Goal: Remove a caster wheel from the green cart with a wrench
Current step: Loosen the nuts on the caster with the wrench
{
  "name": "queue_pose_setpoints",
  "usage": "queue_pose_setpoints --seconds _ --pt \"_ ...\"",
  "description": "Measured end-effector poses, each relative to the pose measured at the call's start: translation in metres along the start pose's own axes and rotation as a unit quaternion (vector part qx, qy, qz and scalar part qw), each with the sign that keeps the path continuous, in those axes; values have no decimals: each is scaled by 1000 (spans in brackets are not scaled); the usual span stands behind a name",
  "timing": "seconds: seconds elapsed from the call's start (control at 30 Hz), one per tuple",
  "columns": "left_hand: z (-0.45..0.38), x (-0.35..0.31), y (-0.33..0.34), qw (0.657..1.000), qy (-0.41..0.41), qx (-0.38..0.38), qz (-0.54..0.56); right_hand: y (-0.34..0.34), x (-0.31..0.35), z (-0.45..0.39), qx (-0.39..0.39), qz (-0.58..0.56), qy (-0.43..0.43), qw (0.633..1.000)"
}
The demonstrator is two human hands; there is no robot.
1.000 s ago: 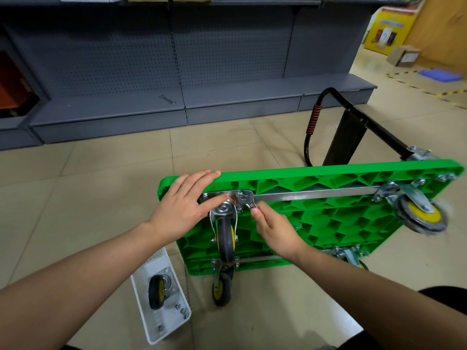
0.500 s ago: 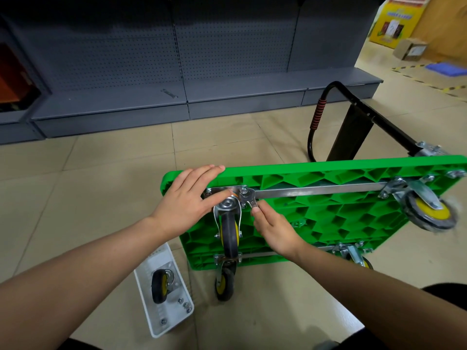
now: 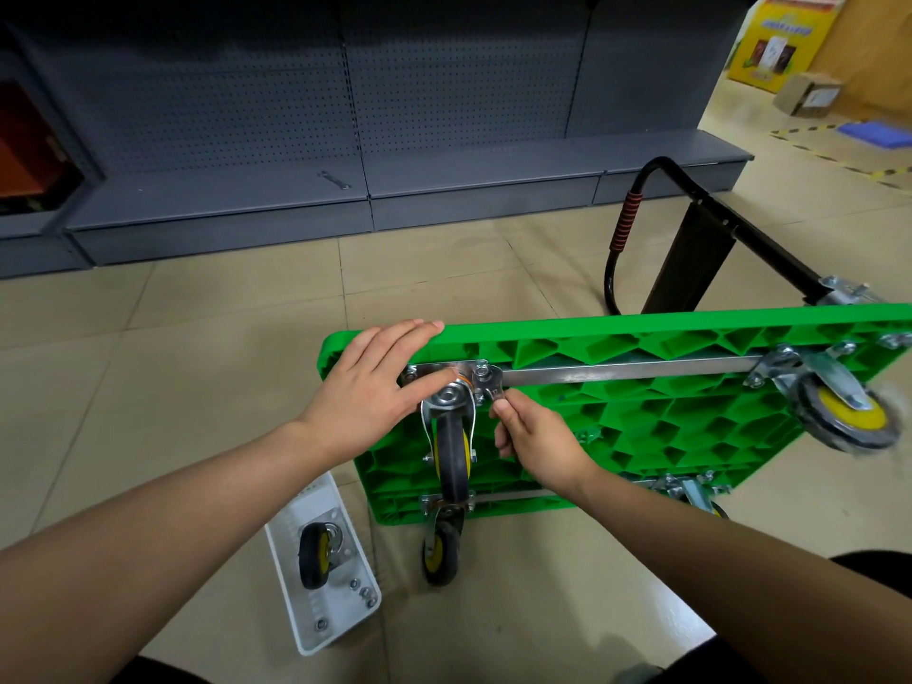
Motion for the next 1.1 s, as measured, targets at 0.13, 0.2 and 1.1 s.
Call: queue_pose_setpoints --seconds 0.13,0.2,1.1 --pt "0 1 0 1000 2 2 -4 -12 5 0 13 55 -21 998" --pt "0 1 0 1000 0 0 -3 -23 10 -2 20 110 -36 993" --pt "-1 1 0 1000 2 2 -1 -6 18 13 -6 30 -8 999"
Point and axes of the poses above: each hand's wrist, its own z-axis away from the middle knuckle, its own y-axis out of the palm, x = y × z, the point moved 3 cm from there along -z, towards the middle knuckle, and after that the axes turned 7 degrees about -z, right-handed, at the moved point
